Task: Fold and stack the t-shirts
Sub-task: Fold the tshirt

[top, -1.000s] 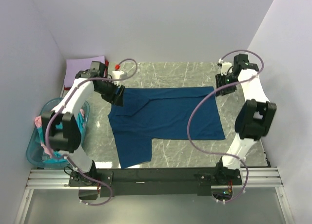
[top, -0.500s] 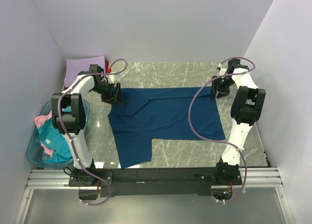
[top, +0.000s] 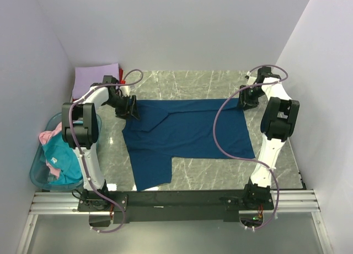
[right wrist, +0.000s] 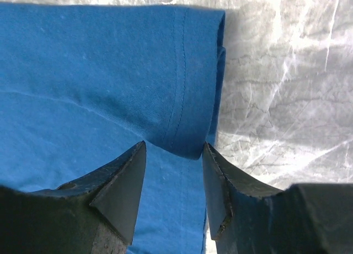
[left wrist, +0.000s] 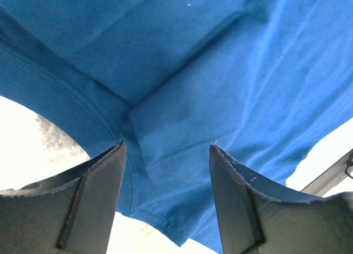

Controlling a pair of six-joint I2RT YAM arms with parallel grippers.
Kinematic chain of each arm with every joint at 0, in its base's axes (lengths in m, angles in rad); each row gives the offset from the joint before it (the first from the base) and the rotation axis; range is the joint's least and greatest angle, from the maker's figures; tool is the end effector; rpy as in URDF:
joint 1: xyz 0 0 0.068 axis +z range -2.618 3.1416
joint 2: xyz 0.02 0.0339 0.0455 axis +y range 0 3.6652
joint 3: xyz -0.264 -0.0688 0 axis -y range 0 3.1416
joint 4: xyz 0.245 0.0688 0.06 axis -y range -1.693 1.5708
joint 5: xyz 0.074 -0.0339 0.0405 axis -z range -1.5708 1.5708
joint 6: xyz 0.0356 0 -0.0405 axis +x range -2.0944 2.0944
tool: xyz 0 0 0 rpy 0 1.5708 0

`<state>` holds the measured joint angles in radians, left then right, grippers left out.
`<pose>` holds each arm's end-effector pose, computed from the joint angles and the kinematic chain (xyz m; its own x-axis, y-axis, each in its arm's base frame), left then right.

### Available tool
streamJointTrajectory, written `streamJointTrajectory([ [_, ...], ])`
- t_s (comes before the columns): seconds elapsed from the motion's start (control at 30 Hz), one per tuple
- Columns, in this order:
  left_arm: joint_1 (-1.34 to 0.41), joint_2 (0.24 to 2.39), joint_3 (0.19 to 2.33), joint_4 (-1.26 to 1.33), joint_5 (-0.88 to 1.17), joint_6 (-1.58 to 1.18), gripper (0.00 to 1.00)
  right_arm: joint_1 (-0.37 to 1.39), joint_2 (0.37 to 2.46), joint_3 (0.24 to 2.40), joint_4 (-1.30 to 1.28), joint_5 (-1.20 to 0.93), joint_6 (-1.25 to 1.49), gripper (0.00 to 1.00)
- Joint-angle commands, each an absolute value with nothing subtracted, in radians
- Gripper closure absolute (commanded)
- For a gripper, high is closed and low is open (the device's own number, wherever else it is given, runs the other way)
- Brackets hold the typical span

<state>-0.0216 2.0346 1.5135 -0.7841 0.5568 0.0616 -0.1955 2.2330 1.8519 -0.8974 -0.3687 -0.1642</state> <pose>0.4073 -0.0276 0.1791 -0.9532 0.0729 -0.2934 0.2161 0.8429 -0.4928 0.4566 -0.0773 0.1836 -0.9397 0.0306 -0.3407 -0.0753 0.9530 0.2934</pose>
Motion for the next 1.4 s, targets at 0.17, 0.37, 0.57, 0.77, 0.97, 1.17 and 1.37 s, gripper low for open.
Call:
streamJointTrajectory([
  [0.17, -0.029, 2.06, 1.548, -0.772, 0.549, 0.038, 0.37, -0.204, 2.261, 1.916, -0.882, -0.407, -0.153, 0.5],
  [0.37, -0.031, 2.072, 1.543, -0.775, 0.554, 0.037, 0.39, -0.202, 2.27, 1.94, -0.899, -0.416, -0.155, 0.51],
  [0.57, -0.032, 2.075, 1.539, -0.778, 0.558, 0.04, 0.4, -0.204, 2.269, 1.944, -0.908, -0.419, -0.16, 0.53],
  [0.77, -0.034, 2.066, 1.537, -0.781, 0.572, 0.037, 0.59, -0.203, 2.243, 1.934, -0.922, -0.408, -0.173, 0.6],
  [0.97, -0.032, 2.049, 1.537, -0.792, 0.574, 0.04, 0.73, -0.204, 2.203, 1.91, -0.926, -0.37, -0.206, 0.59],
  [1.17, -0.031, 2.031, 1.536, -0.805, 0.56, 0.044, 0.91, -0.216, 2.187, 1.914, -0.937, -0.362, -0.222, 0.72],
  [1.37, -0.031, 2.028, 1.545, -0.819, 0.561, 0.048, 0.96, -0.218, 2.164, 1.917, -0.966, -0.318, -0.291, 0.82],
])
